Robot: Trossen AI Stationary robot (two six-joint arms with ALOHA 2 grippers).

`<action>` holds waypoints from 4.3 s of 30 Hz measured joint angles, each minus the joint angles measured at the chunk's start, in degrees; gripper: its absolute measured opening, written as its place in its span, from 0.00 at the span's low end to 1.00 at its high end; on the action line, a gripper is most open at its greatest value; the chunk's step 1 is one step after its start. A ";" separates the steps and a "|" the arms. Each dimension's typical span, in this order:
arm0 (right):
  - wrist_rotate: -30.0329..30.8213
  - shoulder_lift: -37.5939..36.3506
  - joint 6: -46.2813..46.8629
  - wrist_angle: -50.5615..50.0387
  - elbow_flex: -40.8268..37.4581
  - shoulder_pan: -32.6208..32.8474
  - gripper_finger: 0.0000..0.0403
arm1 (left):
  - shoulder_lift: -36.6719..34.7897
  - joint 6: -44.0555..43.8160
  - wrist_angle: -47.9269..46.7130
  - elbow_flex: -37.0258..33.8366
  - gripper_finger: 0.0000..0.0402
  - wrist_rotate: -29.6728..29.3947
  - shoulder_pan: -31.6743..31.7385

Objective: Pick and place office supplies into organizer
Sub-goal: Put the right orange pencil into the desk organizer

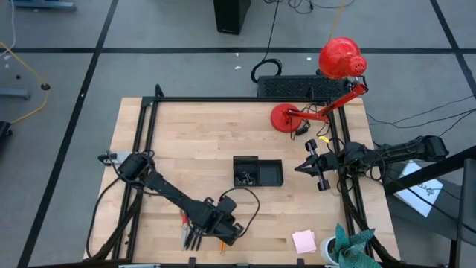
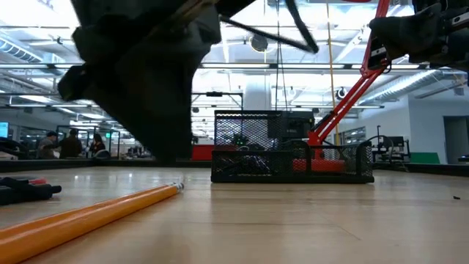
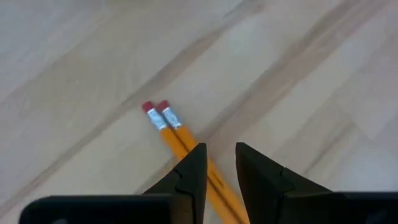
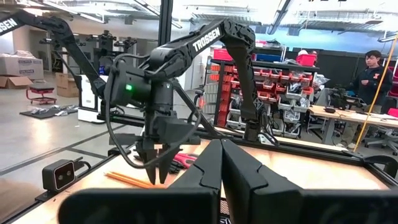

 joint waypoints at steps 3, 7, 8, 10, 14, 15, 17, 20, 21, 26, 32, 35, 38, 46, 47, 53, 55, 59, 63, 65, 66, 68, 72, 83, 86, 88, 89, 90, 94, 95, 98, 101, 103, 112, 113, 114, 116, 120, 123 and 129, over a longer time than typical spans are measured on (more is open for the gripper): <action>0.02 0.00 -0.01 0.00 0.00 0.01 0.00 | 0.02 -0.22 0.55 -0.86 0.22 -0.02 0.11; 0.02 0.00 0.00 0.00 0.00 0.02 0.00 | 0.00 -0.08 0.80 -0.84 0.22 -0.04 0.21; 0.02 0.00 0.00 0.00 0.00 0.02 0.00 | 0.00 -0.07 0.78 -0.84 0.22 -0.04 0.17; 0.02 0.00 0.00 0.00 0.01 0.00 0.00 | 0.00 -0.08 0.85 -0.84 0.22 -0.04 0.17; 0.02 0.00 0.00 0.00 0.00 0.02 0.00 | 0.00 -0.10 0.82 -0.84 0.22 -0.57 0.12; 0.02 0.00 0.00 0.00 0.00 0.00 0.00 | 0.00 -0.10 0.86 -0.84 0.22 -0.74 0.11; 0.02 0.00 0.00 0.00 0.00 0.02 0.00 | 0.00 -0.10 0.81 -0.84 0.22 -0.92 0.02; 0.02 0.00 0.00 -0.01 0.00 0.02 0.00 | -0.04 -0.55 2.37 -2.08 0.22 -1.09 0.00; 0.02 0.00 0.00 -0.02 0.01 0.02 0.00 | -0.04 -0.72 3.29 -2.96 0.22 -1.03 -0.02; 0.02 -0.02 0.00 -0.02 0.00 0.02 0.00 | -0.15 -1.56 7.69 -6.28 0.22 -0.13 -0.04; 0.02 -0.02 0.00 -0.02 0.02 0.02 0.00 | -0.15 -1.28 7.35 -6.35 0.22 0.00 -0.04; 0.04 -0.02 0.00 -0.02 0.01 0.02 0.00 | -0.15 -0.83 7.68 -6.37 0.22 0.00 -0.13; 0.04 -0.02 0.00 -0.03 0.01 0.02 0.00 | -0.15 0.07 7.82 -6.25 0.22 0.27 -0.13; 0.04 -0.01 0.02 -0.02 0.01 0.01 0.00 | 0.47 -1.86 8.30 -5.74 0.22 2.39 -0.15; 0.04 0.00 0.02 -0.02 0.02 0.02 0.00 | 0.58 -1.94 8.29 -5.72 0.22 2.49 -0.13; 0.04 0.00 0.44 -0.31 0.01 0.01 0.00 | 2.80 -2.32 5.10 -5.39 0.22 5.88 0.74; 0.04 0.05 0.44 -0.57 0.00 0.01 0.00 | 3.03 -3.38 2.82 -5.20 0.22 6.96 0.79; 0.04 0.18 0.44 -1.11 0.00 0.01 0.00 | 3.04 -3.87 0.22 -5.15 0.22 8.06 0.39; 0.04 0.31 0.44 -1.45 0.00 0.02 0.00 | 2.99 -4.04 -1.66 -5.17 0.22 9.27 -0.17; 0.04 0.34 0.44 -1.50 0.00 0.01 0.00 | 2.96 -4.61 -2.99 -5.17 0.22 9.70 -0.45; 0.04 0.35 0.45 -1.52 0.00 0.01 0.00 | 2.95 -4.81 -3.78 -5.17 0.22 10.03 -0.53; 0.04 0.35 0.44 -1.55 0.01 0.02 0.00 | 2.89 -4.99 -5.69 -5.15 0.22 11.05 -0.57; 0.04 0.35 0.44 -1.55 0.02 0.02 0.00 | 2.82 -4.75 -8.45 -5.12 0.22 12.86 -0.58; 2.65 0.35 0.46 -1.53 0.02 0.02 0.00 | 2.73 -7.37 -6.02 -5.15 0.22 18.30 1.83; 3.01 0.37 0.48 -1.53 0.01 0.00 0.00 | 2.73 -6.93 -5.66 -5.15 0.22 18.86 2.48; 2.93 0.37 0.60 -1.53 0.01 0.00 0.00 | 2.73 -6.24 -5.48 -5.15 0.22 19.27 2.88; 2.91 0.37 0.79 -1.53 0.02 0.00 0.00 | 2.73 -5.96 -5.32 -5.15 0.22 19.24 3.00; 2.90 0.37 1.01 -1.53 0.02 0.01 0.00 | 2.73 -5.63 -4.86 -5.16 0.22 19.00 3.07; 2.86 0.37 1.53 -1.53 0.01 0.00 0.00 | 2.71 -2.82 -2.62 -5.50 0.25 17.65 3.02; 2.86 0.37 1.53 -1.53 0.02 0.01 0.00 | 2.71 -2.91 -2.36 -5.50 0.27 17.32 3.02; 2.84 0.37 1.53 -1.53 0.00 0.00 0.00 | 2.82 -3.80 -1.84 -5.50 0.32 16.86 2.93; 2.83 0.35 1.53 -1.53 0.01 0.00 0.00 | 3.02 -4.32 -1.41 -5.50 0.37 16.98 2.93; 2.83 0.37 1.53 -1.53 0.02 0.00 0.00 | 3.02 -4.76 -1.39 -5.48 0.37 17.69 3.00; 2.81 0.35 1.53 -1.36 0.00 0.00 0.00 | 3.04 -5.15 -1.53 -5.50 0.12 19.48 3.08; 2.81 0.35 1.53 -1.36 0.02 0.00 0.00 | 3.04 -5.05 -1.35 -5.49 0.09 19.50 3.08; 2.81 0.35 1.53 -1.36 0.02 0.01 0.00 | 3.04 -4.97 -1.15 -5.48 0.05 19.50 3.08; 2.81 0.35 1.53 -1.36 0.02 0.02 0.00 | 3.04 -4.93 -1.06 -5.45 0.03 19.45 3.08; 2.81 0.35 1.53 -1.36 0.02 0.01 0.00 | 3.04 -3.74 -0.99 -5.41 0.04 16.68 2.72; 2.81 0.37 1.53 -1.38 0.02 0.02 0.00 | 3.69 -0.58 -1.36 -4.55 0.03 10.78 1.82; 2.81 0.36 1.53 -1.38 0.00 0.01 0.00 | 3.39 2.84 0.46 -3.27 0.03 0.94 0.90</action>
